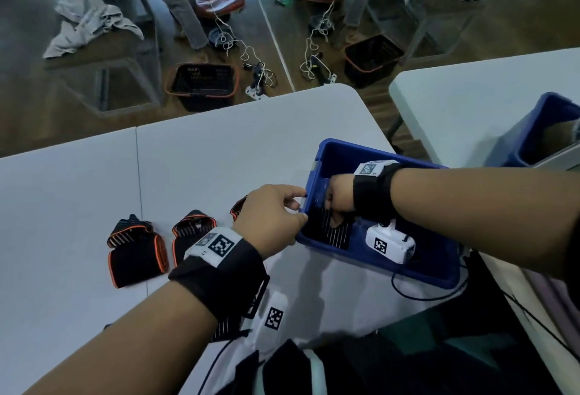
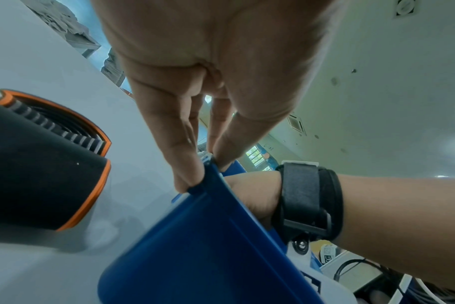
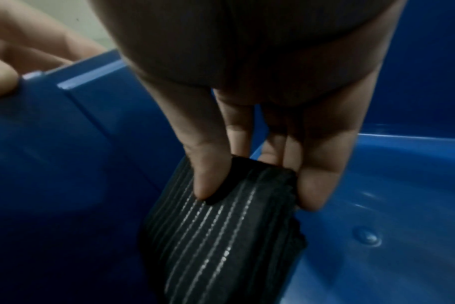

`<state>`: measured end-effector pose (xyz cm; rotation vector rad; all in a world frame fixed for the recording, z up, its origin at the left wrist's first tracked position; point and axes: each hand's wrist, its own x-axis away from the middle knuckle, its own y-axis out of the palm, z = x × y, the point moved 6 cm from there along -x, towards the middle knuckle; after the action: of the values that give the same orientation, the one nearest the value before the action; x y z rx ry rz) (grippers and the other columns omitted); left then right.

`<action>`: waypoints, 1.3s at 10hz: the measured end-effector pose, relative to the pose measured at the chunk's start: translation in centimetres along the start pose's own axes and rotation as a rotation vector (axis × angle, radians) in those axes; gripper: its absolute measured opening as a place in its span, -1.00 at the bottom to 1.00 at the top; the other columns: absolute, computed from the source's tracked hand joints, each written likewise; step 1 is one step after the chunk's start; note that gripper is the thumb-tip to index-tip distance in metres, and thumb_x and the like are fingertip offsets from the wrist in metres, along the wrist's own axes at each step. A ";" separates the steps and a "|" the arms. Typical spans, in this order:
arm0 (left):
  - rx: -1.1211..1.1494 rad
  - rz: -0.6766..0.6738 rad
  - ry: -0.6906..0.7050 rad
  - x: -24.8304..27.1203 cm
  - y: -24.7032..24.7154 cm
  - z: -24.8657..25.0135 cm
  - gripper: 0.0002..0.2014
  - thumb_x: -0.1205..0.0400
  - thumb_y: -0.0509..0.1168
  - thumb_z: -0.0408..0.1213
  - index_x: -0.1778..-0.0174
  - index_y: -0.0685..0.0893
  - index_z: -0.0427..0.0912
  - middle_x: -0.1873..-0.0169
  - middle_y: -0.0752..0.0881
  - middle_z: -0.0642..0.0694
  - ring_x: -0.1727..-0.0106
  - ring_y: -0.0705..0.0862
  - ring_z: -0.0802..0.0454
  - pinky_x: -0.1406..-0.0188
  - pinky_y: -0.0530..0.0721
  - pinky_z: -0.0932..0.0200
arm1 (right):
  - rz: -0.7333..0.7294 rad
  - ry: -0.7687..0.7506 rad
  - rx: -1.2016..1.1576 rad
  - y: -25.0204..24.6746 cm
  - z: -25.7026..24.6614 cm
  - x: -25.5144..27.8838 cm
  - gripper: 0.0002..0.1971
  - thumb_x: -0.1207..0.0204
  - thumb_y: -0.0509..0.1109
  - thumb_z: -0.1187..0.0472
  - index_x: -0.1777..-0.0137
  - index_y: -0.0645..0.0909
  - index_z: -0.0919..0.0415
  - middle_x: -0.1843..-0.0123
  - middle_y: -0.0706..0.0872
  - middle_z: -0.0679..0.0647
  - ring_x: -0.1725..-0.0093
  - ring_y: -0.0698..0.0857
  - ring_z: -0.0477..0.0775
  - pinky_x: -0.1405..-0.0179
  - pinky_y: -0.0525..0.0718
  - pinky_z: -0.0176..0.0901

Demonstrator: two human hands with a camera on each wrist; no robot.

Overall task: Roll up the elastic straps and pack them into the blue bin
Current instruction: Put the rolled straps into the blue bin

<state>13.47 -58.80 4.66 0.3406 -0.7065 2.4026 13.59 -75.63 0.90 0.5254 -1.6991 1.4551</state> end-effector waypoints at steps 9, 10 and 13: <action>-0.594 0.104 0.103 -0.8 -5.6 -2.5 -0.55 -0.53 0.50 -0.04 -0.35 0.67 0.00 -0.29 0.65 -0.02 -0.28 0.66 -0.04 -0.30 0.58 0.09 | 0.729 0.038 -0.440 3.2 14.5 17.4 -0.42 -0.31 0.54 -0.18 -0.29 0.57 0.04 -0.23 0.61 0.14 -0.17 0.64 0.16 -0.21 0.60 0.03; -0.766 0.022 0.089 -1.2 -5.4 -3.7 -0.27 -0.44 0.56 0.05 -0.53 0.54 -0.06 -0.43 0.51 -0.11 -0.45 0.54 -0.11 -0.46 0.50 0.03 | 0.808 0.138 -0.598 8.4 16.2 17.6 -0.29 -0.34 0.57 -0.15 -0.46 0.46 0.03 -0.41 0.53 0.20 -0.38 0.55 0.22 -0.31 0.55 0.09; -0.941 -0.136 0.061 -3.3 -2.3 -5.2 -0.46 -0.32 0.60 -0.02 -0.20 0.67 -0.07 -0.08 0.70 -0.09 -0.06 0.70 -0.10 0.04 0.60 0.15 | 1.063 0.061 -1.133 16.8 13.1 15.2 -0.05 -0.12 0.64 -0.21 -0.56 0.42 -0.02 -0.49 0.46 -0.08 -0.44 0.55 0.02 -0.33 0.67 0.22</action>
<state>17.07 -55.92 -0.03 -0.0805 -1.5976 1.6963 -11.97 -81.07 2.77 -1.1557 -2.4993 0.7776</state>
